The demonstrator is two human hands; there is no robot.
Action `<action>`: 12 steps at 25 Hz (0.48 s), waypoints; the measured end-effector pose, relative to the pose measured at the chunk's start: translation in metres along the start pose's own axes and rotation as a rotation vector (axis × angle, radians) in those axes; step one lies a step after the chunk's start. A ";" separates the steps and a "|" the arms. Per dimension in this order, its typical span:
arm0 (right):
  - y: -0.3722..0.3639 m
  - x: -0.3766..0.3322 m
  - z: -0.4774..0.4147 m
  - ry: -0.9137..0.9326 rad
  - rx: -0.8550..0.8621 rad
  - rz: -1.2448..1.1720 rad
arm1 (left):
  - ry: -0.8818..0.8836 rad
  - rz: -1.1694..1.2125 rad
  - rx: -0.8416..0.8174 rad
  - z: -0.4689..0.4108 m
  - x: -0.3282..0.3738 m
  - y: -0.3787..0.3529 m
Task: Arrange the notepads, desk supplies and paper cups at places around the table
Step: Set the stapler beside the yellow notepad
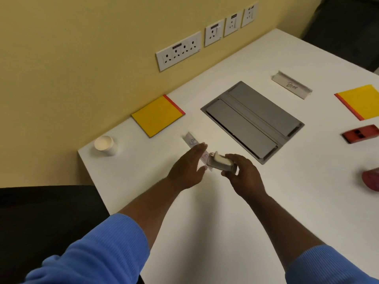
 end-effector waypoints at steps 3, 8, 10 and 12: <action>-0.015 0.005 -0.027 -0.042 -0.003 -0.038 | 0.108 -0.133 0.020 -0.007 -0.052 0.012; -0.035 0.012 -0.084 -0.096 0.054 -0.126 | 0.309 -0.274 -0.049 -0.029 -0.132 0.001; -0.044 0.011 -0.110 -0.085 0.064 -0.137 | 0.361 -0.303 -0.089 -0.039 -0.157 -0.009; -0.051 0.010 -0.132 -0.075 0.066 -0.142 | 0.396 -0.323 -0.141 -0.045 -0.178 -0.019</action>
Point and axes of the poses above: each hand's wrist, its own z-axis away from the middle knuckle, its own y-axis out of the back of the hand, x = y × z, the point moved 9 cm from there along -z, towards the middle knuckle, and after that the axes turned 3 degrees about -x, right-handed, at the moved point
